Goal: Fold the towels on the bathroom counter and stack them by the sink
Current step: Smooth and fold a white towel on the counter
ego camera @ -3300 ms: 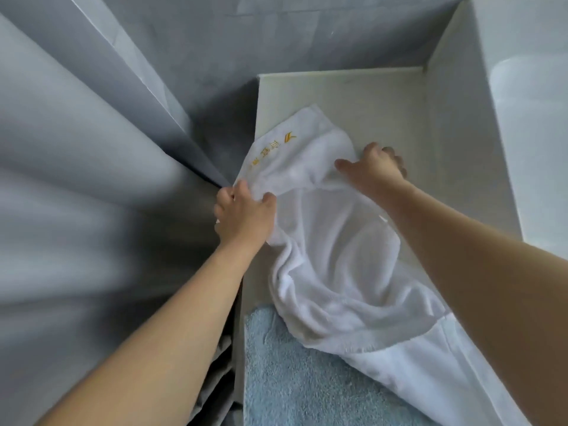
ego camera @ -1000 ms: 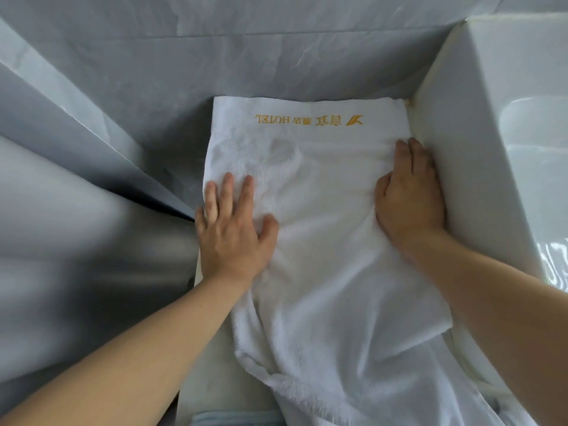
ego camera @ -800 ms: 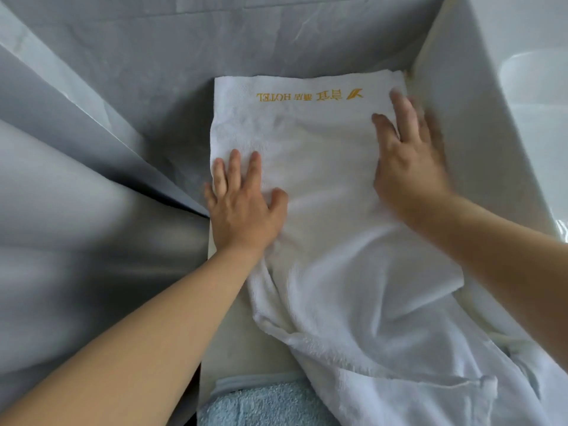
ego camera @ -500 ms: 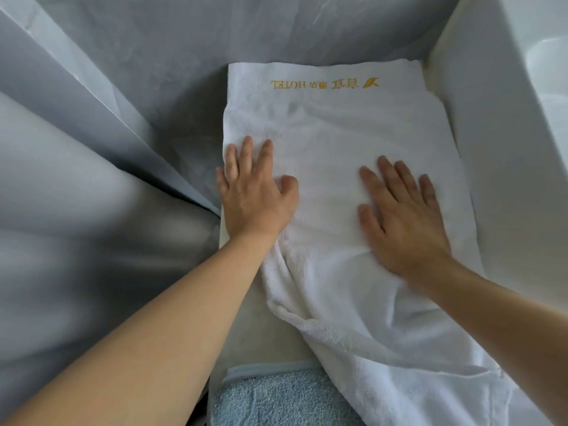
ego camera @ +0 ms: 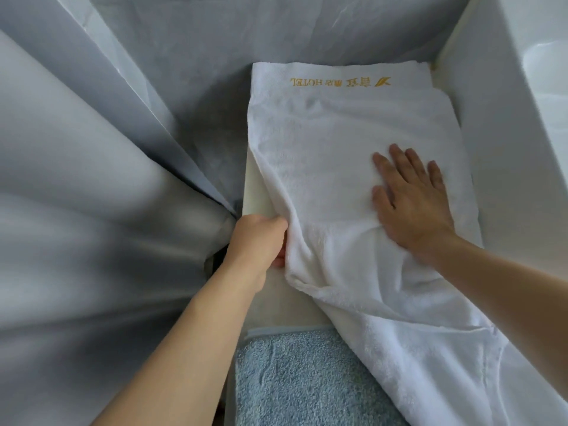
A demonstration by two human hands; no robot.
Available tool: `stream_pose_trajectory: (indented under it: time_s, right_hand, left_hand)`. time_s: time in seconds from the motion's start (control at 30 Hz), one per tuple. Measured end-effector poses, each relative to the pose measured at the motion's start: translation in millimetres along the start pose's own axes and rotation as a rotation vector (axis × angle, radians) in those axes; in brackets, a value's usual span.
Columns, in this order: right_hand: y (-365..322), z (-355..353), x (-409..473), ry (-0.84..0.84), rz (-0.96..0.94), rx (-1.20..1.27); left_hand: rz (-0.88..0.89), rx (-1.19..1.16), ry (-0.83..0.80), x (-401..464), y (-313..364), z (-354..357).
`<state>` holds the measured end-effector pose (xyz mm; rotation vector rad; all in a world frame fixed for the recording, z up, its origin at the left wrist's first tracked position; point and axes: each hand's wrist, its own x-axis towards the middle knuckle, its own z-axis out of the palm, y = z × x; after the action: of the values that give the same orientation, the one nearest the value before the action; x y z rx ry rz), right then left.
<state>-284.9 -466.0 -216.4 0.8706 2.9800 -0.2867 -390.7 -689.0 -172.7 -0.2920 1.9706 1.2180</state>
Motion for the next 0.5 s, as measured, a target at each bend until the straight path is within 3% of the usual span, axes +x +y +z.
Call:
stream_pose_trajectory:
  time_s: [0.07, 0.2, 0.3, 0.4, 0.5]
  right_hand:
    - [0.6, -0.1, -0.6, 0.003, 0.003, 0.000]
    - [0.4, 0.2, 0.0, 0.006, -0.002, 0.011]
    - [0.3, 0.0, 0.9, 0.017, -0.008, 0.020]
    - [1.9, -0.7, 2.1, 0.025, -0.021, 0.023]
    - [4.5, -2.0, 5.8, 0.025, -0.026, 0.021]
  left_hand:
    - [-0.033, -0.057, -0.029, -4.6, 4.0, 1.8]
    - [0.007, 0.111, 0.025, -7.3, 8.6, 12.2]
    - [0.106, 0.006, 0.029, -13.6, 8.8, 24.8]
    - [0.233, 0.035, 0.266, -14.8, 6.7, 23.1]
    - [0.324, 0.470, 0.507, -10.2, -17.0, 1.9]
